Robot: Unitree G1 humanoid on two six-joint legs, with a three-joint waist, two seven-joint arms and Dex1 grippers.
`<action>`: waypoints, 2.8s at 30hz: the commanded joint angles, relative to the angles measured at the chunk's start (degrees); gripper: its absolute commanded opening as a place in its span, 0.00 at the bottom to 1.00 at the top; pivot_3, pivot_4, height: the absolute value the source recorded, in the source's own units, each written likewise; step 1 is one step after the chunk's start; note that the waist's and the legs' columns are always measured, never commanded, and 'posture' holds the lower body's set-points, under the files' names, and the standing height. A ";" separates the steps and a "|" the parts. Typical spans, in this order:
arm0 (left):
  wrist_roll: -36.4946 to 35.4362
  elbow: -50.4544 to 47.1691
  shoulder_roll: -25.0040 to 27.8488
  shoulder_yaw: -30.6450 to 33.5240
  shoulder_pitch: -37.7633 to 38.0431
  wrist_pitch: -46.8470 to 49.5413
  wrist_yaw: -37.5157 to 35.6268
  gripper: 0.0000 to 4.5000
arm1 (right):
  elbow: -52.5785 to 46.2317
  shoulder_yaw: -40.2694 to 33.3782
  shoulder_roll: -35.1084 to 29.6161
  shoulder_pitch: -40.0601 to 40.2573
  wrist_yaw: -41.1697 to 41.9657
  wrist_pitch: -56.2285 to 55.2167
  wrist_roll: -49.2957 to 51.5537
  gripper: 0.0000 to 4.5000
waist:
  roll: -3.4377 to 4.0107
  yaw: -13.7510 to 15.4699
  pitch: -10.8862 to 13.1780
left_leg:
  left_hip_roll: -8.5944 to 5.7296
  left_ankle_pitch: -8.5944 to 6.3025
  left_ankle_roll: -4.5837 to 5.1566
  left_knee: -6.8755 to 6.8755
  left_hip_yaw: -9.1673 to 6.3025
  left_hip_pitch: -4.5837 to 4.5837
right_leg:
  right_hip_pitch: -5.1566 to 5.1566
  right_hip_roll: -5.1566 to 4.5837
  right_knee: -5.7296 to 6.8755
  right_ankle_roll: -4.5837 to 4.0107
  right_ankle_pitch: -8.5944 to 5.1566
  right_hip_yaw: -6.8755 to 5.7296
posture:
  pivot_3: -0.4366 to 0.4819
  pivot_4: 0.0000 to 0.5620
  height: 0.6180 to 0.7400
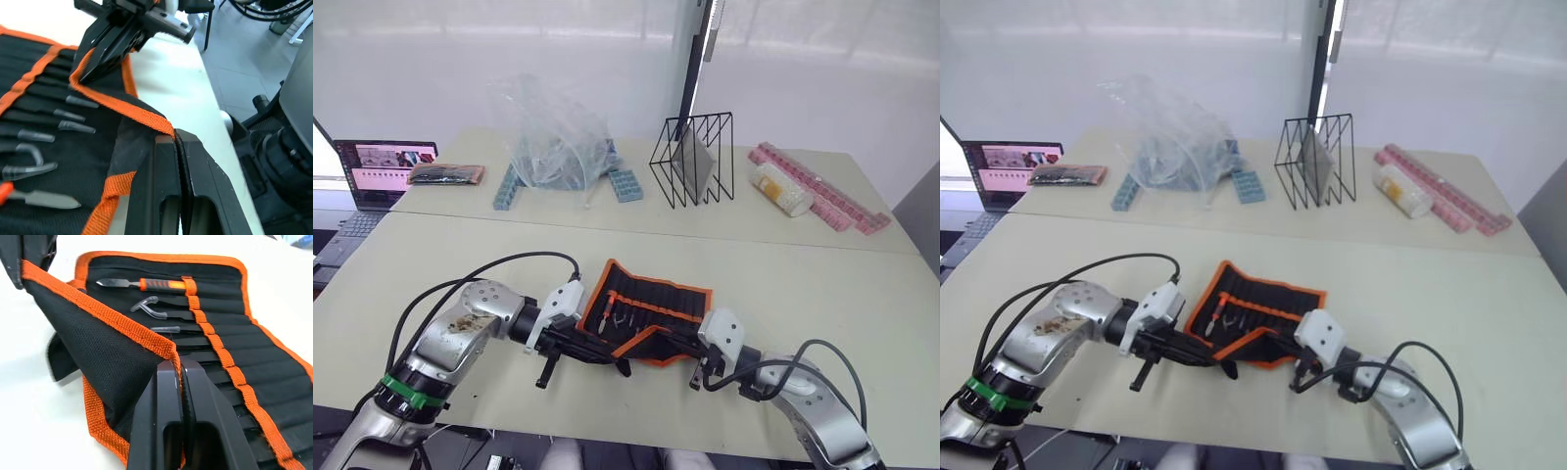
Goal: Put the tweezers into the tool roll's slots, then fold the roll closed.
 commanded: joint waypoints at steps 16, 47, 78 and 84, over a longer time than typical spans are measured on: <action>-0.34 5.37 1.16 4.08 0.31 3.45 6.55 0.00 | 1.20 -4.35 -2.68 0.63 2.50 -0.06 1.82 0.00 | 0.06 0.26 0.04 | -0.02 0.00 0.00 0.00 0.01 -0.01 | 0.00 -0.01 -0.01 0.00 0.00 0.00 | 0.48 0.27 0.84; 12.56 14.66 -1.32 -0.70 -7.07 -10.72 8.82 0.00 | -5.93 -1.47 -1.99 -2.35 4.47 6.19 4.61 0.58 | 0.08 0.24 0.05 | -0.02 0.00 0.00 0.00 0.01 -0.01 | 0.00 0.00 -0.02 0.00 0.00 0.00 | 0.48 0.27 0.84; 14.42 16.96 -3.06 0.77 -7.34 -14.04 8.97 0.00 | -1.71 -2.88 -1.90 -5.57 4.84 5.72 2.83 0.18 | 0.09 0.24 0.06 | -0.02 0.00 0.00 0.00 0.01 -0.04 | -0.01 0.00 -0.02 -0.07 0.05 0.00 | 0.48 0.27 0.84; 14.50 16.95 -3.38 0.52 -6.89 -14.07 8.94 0.00 | -6.90 -3.36 -0.74 -6.36 4.82 8.23 6.48 0.39 | 0.09 0.24 0.06 | -0.02 0.00 0.00 0.00 0.01 -0.05 | -0.01 -0.01 -0.02 -0.06 0.04 0.00 | 0.48 0.27 0.84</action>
